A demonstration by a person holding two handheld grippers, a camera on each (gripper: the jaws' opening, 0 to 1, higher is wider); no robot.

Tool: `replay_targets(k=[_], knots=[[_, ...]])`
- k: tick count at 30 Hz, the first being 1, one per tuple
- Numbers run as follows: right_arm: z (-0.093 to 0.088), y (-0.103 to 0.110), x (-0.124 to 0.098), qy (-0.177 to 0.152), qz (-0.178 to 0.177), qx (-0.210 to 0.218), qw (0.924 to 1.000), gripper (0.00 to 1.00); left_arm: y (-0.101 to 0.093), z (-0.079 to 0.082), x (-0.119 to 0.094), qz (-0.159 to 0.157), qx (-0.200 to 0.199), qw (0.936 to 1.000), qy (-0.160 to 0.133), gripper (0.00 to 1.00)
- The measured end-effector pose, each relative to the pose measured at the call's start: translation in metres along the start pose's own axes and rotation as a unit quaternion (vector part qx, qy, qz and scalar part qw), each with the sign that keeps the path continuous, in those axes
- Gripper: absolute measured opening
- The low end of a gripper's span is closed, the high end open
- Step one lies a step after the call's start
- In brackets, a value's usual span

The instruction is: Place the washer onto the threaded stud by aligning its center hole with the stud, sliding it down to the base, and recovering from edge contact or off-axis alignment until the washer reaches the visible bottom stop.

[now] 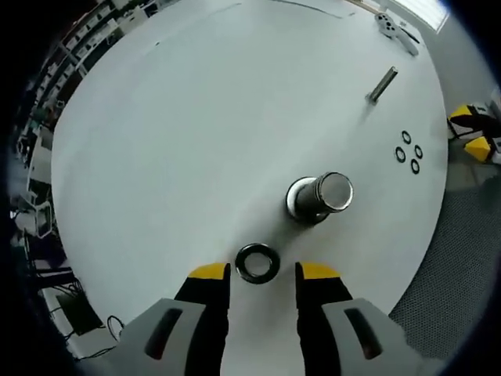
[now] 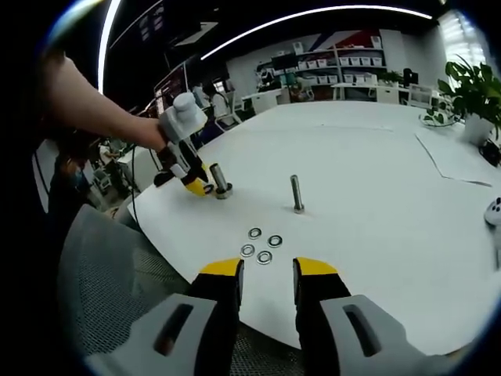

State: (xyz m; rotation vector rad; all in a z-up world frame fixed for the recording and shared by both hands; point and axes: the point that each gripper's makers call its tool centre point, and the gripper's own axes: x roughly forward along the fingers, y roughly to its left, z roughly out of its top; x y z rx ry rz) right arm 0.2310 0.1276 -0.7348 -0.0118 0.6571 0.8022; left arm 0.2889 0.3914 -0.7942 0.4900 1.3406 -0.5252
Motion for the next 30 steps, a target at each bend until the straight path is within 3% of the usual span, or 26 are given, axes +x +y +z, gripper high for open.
replay_targets(k=[8,14,21,30], knots=[[-0.0011,0.0001,0.0000,0.001,0.000,0.000,1.0000,0.28,0.0025,-0.0025,0.0026,0.002,0.002,1.0000,0.006,0.33],[-0.0017,0.0001,0.0000,0.001,0.001,0.000,1.0000,0.28,0.0010,-0.0032,0.0044,-0.011,-0.024,0.9997,0.002,0.31],[-0.0031,0.0004,0.0002,0.003,0.001,0.001,1.0000,0.27,0.0012,-0.0031,0.0056,-0.018,-0.011,0.9998,0.006,0.32],[-0.0039,0.0001,0.0005,0.006,0.001,0.002,1.0000,0.27,0.0093,-0.0031,0.0067,-0.018,-0.013,0.9997,0.012,0.23]])
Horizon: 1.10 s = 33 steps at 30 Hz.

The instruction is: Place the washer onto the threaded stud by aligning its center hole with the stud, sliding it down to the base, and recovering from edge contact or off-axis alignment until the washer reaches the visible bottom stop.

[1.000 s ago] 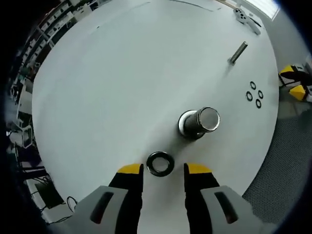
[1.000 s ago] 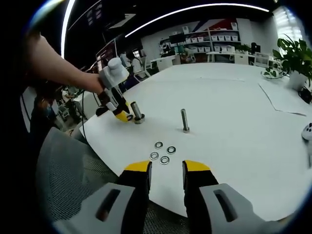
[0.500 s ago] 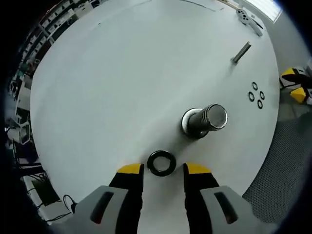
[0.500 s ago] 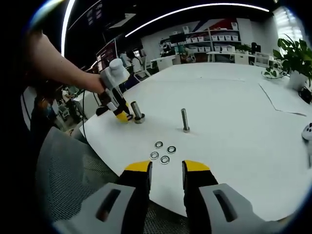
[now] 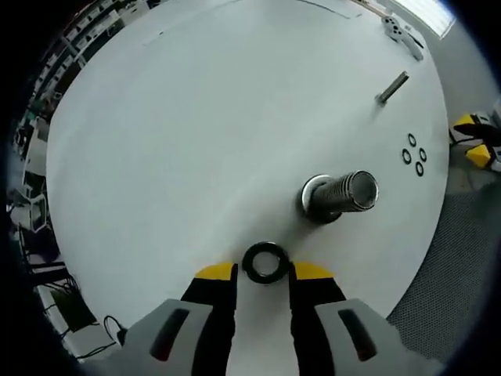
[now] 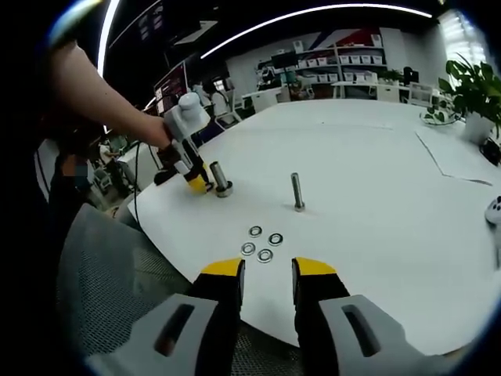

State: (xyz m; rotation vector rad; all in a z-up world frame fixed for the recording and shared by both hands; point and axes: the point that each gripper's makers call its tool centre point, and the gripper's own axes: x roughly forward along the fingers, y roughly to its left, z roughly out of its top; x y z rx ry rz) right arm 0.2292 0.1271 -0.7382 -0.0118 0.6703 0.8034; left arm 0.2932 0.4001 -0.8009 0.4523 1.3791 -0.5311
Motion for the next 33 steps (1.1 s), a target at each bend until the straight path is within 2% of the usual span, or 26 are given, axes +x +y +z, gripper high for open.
replay_targets(k=[7,23,33], knots=[[0.0003,-0.0006,0.0004,0.001,-0.001,0.002,1.0000,0.27,-0.0043,0.0018,-0.0001,0.004,0.020,0.9998,0.008,0.21],[-0.0002,-0.0036,0.0014,0.004,-0.009,0.000,0.9999,0.27,-0.0012,0.0022,-0.0004,-0.004,0.025,0.9995,0.019,0.20],[-0.0045,-0.0051,0.0014,0.017,-0.015,-0.002,0.9998,0.27,-0.0022,0.0019,-0.0009,-0.003,0.024,0.9997,0.011,0.20]])
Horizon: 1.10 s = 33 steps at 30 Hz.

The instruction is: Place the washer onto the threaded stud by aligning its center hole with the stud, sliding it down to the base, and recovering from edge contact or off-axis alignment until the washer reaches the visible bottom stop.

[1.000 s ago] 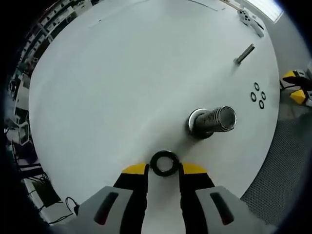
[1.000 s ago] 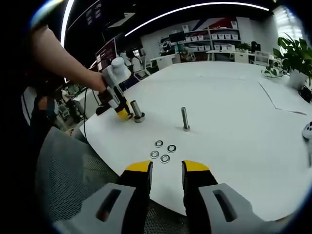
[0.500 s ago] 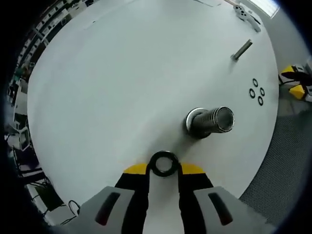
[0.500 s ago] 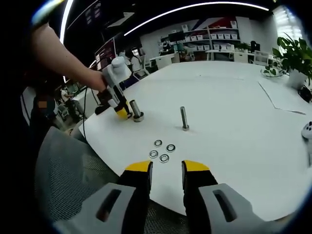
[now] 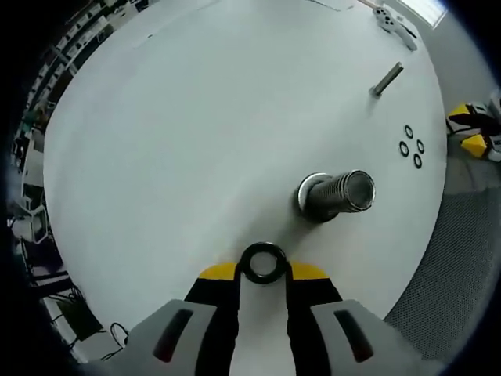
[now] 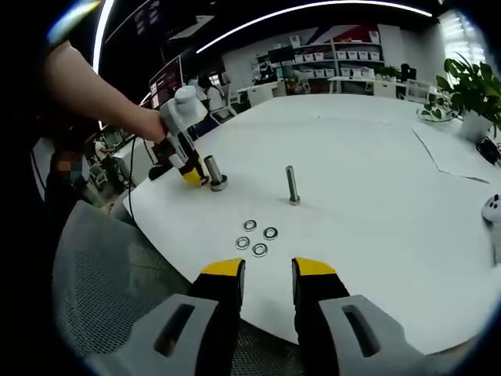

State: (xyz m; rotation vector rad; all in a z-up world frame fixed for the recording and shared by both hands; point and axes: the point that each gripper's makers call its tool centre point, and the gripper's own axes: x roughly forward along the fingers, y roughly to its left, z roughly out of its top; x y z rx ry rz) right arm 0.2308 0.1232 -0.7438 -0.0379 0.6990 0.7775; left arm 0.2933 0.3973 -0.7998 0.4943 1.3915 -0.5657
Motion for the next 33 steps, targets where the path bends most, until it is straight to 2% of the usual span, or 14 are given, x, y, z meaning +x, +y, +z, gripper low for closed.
replay_targets(k=[14,33], knots=[[-0.0065,-0.0026,0.0006,0.019,-0.008,0.002,0.9998,0.27,-0.0026,0.0008,0.0006,0.011,0.022,0.9996,0.012,0.20],[-0.0058,-0.0034,0.0006,0.018,-0.010,0.003,0.9998,0.27,-0.0026,0.0011,0.0001,0.011,0.035,0.9990,0.026,0.20]])
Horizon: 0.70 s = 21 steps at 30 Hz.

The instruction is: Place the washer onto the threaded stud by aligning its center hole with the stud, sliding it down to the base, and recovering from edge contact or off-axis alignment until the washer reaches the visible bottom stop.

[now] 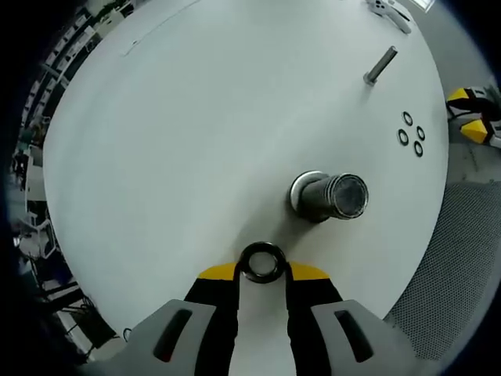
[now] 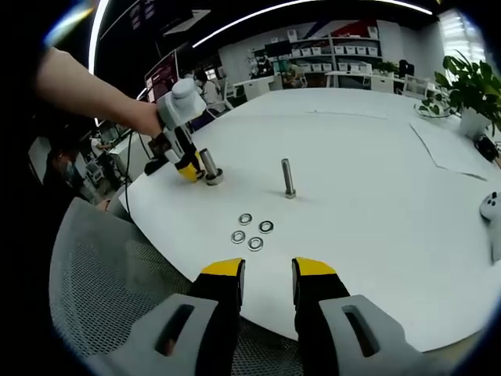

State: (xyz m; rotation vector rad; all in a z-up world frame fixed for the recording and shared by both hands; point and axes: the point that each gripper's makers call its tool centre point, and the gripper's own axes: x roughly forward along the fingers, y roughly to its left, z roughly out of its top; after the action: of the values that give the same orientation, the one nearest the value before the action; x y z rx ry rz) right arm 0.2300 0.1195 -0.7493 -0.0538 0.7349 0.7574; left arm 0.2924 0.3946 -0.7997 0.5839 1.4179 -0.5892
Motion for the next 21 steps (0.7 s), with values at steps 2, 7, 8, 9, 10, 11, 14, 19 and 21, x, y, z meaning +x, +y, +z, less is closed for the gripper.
replay_targets(k=[2,7,8,9,10,11,14,19,21], knots=[[0.0003,-0.0005,0.0000,-0.001,-0.001,0.001,1.0000,0.27,-0.0007,-0.0003,-0.0006,0.002,-0.001,1.0000,-0.002,0.20],[0.0007,-0.0007,-0.0004,-0.001,-0.001,0.001,1.0000,0.27,0.0002,0.0002,0.0002,-0.002,0.000,1.0000,-0.005,0.21],[0.0008,-0.0008,-0.0004,-0.001,-0.002,0.002,1.0000,0.27,0.0002,0.0002,0.0001,-0.003,0.001,1.0000,-0.005,0.21],[0.0006,-0.0012,-0.0004,-0.001,-0.003,0.003,1.0000,0.27,0.0004,0.0004,0.0000,-0.004,0.001,1.0000,-0.006,0.21],[0.0006,-0.0012,-0.0005,-0.001,-0.003,0.003,1.0000,0.27,0.0004,0.0004,0.0002,-0.005,0.001,1.0000,-0.006,0.21],[0.0006,-0.0013,-0.0004,-0.001,-0.002,0.003,1.0000,0.27,0.0005,0.0004,0.0005,-0.005,0.002,1.0000,-0.006,0.21],[-0.0009,-0.0016,-0.0001,0.004,-0.003,0.004,1.0000,0.27,-0.0001,0.0005,0.0003,-0.005,0.003,1.0000,-0.004,0.21],[-0.0010,-0.0026,-0.0001,0.003,-0.004,0.008,1.0000,0.27,-0.0003,0.0007,0.0001,-0.006,0.004,0.9999,-0.007,0.21],[-0.0012,-0.0026,-0.0002,0.003,-0.003,0.009,1.0000,0.27,-0.0007,0.0010,-0.0001,-0.005,0.003,0.9999,-0.008,0.21]])
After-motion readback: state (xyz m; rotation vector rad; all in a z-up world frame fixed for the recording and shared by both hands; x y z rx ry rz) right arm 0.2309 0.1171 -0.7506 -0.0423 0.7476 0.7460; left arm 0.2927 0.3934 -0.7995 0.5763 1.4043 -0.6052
